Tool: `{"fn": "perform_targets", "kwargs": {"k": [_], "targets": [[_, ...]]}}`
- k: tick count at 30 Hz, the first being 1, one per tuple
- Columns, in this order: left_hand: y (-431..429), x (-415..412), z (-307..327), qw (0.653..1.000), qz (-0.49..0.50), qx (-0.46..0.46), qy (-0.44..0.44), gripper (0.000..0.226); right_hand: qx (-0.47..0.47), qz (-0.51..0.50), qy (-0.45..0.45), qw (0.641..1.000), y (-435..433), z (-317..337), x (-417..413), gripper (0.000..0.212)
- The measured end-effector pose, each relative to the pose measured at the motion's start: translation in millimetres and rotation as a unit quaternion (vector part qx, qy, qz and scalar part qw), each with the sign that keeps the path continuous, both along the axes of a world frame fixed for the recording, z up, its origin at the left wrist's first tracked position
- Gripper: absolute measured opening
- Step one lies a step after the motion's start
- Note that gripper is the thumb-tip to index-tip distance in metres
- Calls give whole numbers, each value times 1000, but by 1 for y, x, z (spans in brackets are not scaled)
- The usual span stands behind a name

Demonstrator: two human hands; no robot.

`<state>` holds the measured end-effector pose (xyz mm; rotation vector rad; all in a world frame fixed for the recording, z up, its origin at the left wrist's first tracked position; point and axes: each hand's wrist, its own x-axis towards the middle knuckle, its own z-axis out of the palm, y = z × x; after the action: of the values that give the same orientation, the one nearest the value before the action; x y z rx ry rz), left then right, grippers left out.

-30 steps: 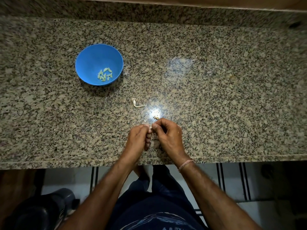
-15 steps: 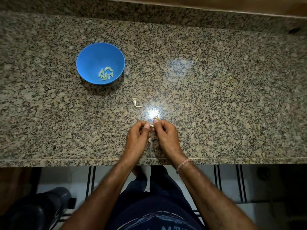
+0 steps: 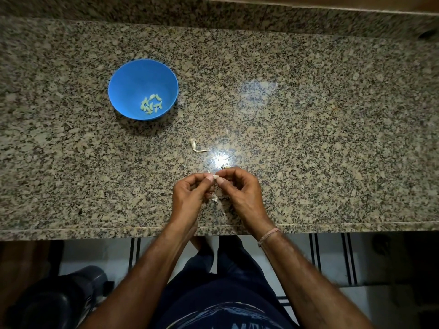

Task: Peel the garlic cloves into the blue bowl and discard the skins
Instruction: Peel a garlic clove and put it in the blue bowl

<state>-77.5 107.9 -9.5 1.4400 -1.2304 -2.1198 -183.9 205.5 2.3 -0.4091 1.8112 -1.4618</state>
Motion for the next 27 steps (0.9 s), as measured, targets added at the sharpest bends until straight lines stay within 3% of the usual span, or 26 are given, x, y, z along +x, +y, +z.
{"fn": "perform_targets", "kwargs": {"k": [9,17,27], "targets": [[-1,4,-1,981,-80,-165,-63,8,9,-38,-21,999,-2,-4,-3,9],[2,-1,0,993,-24,-105,-45,12,-11,-66,-135,989,-5,4,0,13],[4,-5,0,992,-12,-110,-65,8,28,-88,-130,987,-8,3,3,13]]}}
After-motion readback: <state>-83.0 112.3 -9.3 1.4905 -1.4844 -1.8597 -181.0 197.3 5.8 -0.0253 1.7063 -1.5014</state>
